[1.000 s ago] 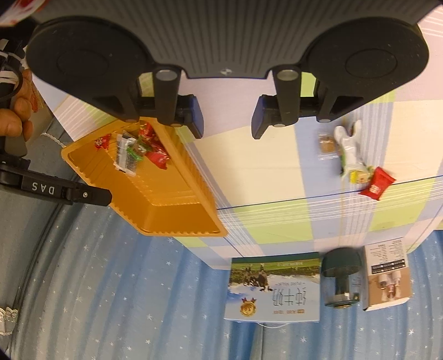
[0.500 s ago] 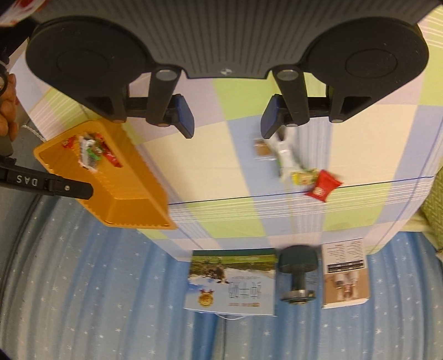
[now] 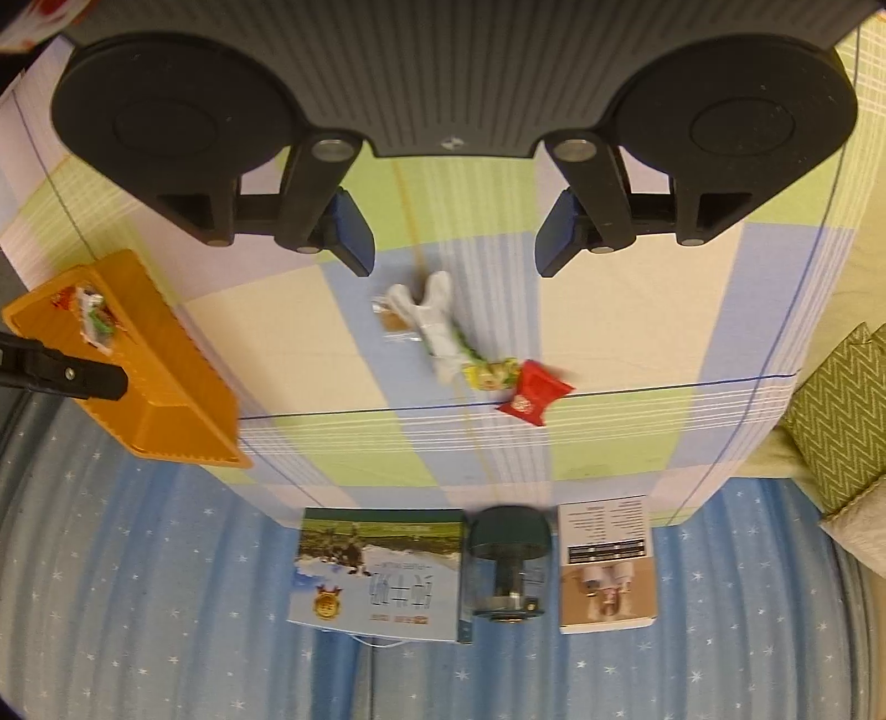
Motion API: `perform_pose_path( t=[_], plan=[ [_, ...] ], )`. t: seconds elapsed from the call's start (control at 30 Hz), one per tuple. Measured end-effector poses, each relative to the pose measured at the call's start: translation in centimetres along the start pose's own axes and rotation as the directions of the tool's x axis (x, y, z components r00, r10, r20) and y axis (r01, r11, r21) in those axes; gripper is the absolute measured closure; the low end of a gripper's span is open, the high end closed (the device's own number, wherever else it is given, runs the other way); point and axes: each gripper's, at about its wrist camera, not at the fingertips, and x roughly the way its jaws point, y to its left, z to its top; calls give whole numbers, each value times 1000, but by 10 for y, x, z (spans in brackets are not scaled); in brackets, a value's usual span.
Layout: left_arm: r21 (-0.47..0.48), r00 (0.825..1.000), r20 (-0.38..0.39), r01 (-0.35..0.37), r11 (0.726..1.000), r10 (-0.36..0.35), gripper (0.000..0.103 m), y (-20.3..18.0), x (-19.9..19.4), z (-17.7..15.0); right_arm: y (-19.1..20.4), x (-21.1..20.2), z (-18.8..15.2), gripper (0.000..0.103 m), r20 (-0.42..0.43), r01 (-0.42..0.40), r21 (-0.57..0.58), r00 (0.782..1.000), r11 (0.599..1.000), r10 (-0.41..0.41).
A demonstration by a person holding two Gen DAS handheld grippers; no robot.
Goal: Organize snacks
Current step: 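Move both open grippers back toward the remaining snacks, then grasp the clear brown-cube packet with the right gripper while the left grasps the white-green pouch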
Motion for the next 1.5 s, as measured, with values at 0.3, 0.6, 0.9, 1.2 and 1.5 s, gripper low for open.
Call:
perform_pose_path(
  t=[0.3, 0.6, 0.9, 1.2, 1.5],
  plan=[
    [-28, 1000, 2, -21, 999, 22, 37, 24, 17, 9, 30, 31, -4, 40, -42, -50, -51, 998, 997, 48],
    [-57, 999, -32, -4, 998, 2, 34, 32, 47, 15, 51, 78, -19, 40, -132, -73, -83, 989, 994, 62],
    [-86, 999, -37, -9, 996, 6, 32, 50, 66, 24, 70, 133, -29, 40, -180, -73, -108, 982, 991, 52],
    [-122, 1000, -26, 10, 993, -14, 30, 60, 72, 34, 80, 165, -32, 40, -191, -63, -116, 981, 991, 40],
    [-129, 999, -33, 14, 992, -18, 29, 61, 75, 34, 97, 182, -37, 54, -193, -59, -157, 981, 986, 28]
  ],
)
